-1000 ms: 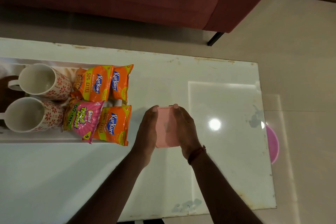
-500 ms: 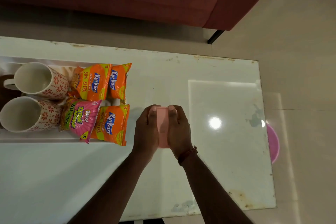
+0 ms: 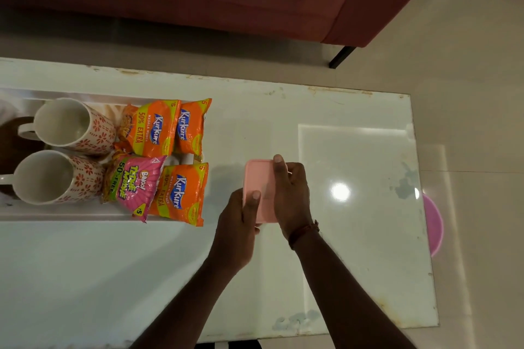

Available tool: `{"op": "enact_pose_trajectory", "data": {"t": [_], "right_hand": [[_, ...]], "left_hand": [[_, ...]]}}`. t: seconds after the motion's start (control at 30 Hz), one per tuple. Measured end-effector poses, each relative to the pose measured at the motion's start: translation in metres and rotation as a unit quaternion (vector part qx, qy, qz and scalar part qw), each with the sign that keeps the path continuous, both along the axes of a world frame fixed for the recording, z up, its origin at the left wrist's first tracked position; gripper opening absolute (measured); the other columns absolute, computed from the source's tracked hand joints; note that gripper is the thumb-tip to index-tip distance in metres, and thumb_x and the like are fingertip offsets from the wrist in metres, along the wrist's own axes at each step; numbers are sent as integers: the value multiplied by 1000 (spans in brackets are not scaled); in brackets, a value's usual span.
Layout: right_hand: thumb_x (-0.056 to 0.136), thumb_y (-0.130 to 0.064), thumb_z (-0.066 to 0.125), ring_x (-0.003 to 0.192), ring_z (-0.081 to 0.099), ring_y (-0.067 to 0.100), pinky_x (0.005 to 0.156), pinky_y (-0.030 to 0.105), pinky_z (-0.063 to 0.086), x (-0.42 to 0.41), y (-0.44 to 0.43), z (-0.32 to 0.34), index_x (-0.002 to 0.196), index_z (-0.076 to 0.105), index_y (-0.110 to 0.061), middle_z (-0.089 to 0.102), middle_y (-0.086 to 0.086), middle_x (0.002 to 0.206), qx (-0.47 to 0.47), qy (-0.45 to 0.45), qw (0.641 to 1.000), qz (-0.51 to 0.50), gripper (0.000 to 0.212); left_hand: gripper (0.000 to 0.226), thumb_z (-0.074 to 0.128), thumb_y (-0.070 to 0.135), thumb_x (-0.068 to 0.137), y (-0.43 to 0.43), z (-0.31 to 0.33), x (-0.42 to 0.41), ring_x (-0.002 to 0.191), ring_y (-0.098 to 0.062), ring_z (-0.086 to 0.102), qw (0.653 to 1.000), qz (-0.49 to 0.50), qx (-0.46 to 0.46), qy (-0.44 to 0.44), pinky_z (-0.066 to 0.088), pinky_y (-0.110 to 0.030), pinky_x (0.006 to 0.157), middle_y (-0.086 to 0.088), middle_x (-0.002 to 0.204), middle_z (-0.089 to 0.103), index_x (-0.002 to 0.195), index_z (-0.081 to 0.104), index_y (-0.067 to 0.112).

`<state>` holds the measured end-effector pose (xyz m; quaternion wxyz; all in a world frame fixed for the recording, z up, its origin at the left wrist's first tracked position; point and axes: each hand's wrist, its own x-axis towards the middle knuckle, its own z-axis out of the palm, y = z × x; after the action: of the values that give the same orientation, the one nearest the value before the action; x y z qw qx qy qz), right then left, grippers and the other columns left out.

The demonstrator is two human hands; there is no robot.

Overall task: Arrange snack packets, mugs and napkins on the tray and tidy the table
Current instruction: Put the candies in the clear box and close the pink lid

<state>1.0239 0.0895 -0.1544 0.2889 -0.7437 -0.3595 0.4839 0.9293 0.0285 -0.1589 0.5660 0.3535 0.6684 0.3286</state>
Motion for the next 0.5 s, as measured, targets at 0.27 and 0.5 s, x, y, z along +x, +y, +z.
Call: {"op": "enact_pose_trajectory", "data": {"t": [0.27,0.5], "right_hand": [[97,-56,43,81,57,7,59,23,44,0,2,-6,95,43,-19,56,-10,90,-14,-10,999,28,37],[105,-33,38,102,53,22,82,36,50,5,-14,-13,104,49,-15,51,7,113,9,15,999,36,21]], "left_hand": [[52,41,51,88,3,-9,2,82,-23,67,999,27,-2,17,55,-18,57,-8,112,64,126,46,16],[43,46,38,97,6,-13,0,107,-27,62,994,74,-8,85,61,-25,65,-11,133,49,132,48,14]]}}
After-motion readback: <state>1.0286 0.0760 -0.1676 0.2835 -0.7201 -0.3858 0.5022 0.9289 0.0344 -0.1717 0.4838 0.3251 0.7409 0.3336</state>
